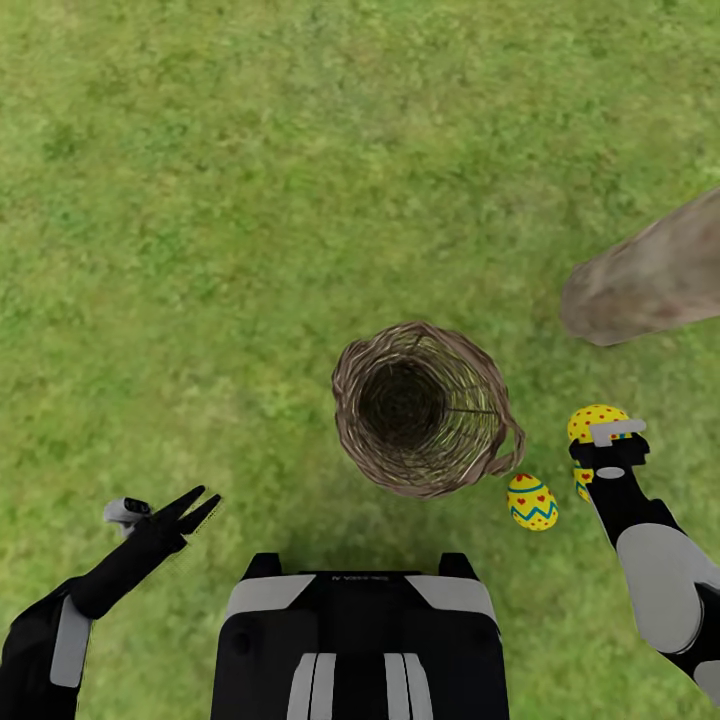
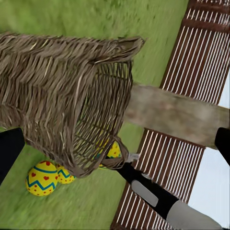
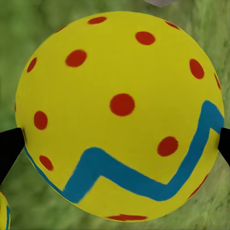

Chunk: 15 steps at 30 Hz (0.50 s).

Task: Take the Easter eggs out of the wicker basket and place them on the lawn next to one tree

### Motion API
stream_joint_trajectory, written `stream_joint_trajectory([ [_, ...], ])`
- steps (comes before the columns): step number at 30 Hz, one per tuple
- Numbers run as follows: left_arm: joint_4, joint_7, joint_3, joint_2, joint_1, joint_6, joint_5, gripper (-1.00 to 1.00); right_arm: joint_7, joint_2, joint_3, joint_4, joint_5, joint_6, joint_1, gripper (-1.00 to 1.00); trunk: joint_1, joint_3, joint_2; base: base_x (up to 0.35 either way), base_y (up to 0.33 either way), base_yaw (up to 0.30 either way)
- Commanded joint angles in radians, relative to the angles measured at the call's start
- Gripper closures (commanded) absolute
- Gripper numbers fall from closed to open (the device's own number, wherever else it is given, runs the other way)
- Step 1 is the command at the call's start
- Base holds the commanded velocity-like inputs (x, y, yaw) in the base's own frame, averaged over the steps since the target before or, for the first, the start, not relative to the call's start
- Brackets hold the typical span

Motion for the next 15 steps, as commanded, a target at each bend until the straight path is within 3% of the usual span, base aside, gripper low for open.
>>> stream_joint_trajectory([
  [1, 0.003, -0.003, 0.001, 0.004, 0.001, 0.01, 0.032, -1.0, -0.003, 0.0, -0.007, 0.001, 0.01, -0.003, -0.001, 1.0, 0.0, 0.0, 0.0, 0.0, 0.0, 0.0],
  [4, 0.01, -0.003, 0.002, 0.008, 0.004, 0.009, 0.06, -1.0, 0.001, 0.0, -0.007, 0.0, 0.01, -0.003, -0.001, 1.0, 0.0, 0.0, 0.0, 0.0, 0.0, 0.0],
  [15, 0.028, -0.003, 0.002, 0.009, 0.012, 0.001, 0.059, -1.0, 0.005, 0.0, -0.007, 0.0, 0.008, -0.005, -0.001, 1.0, 0.0, 0.0, 0.0, 0.0, 0.0, 0.0],
])
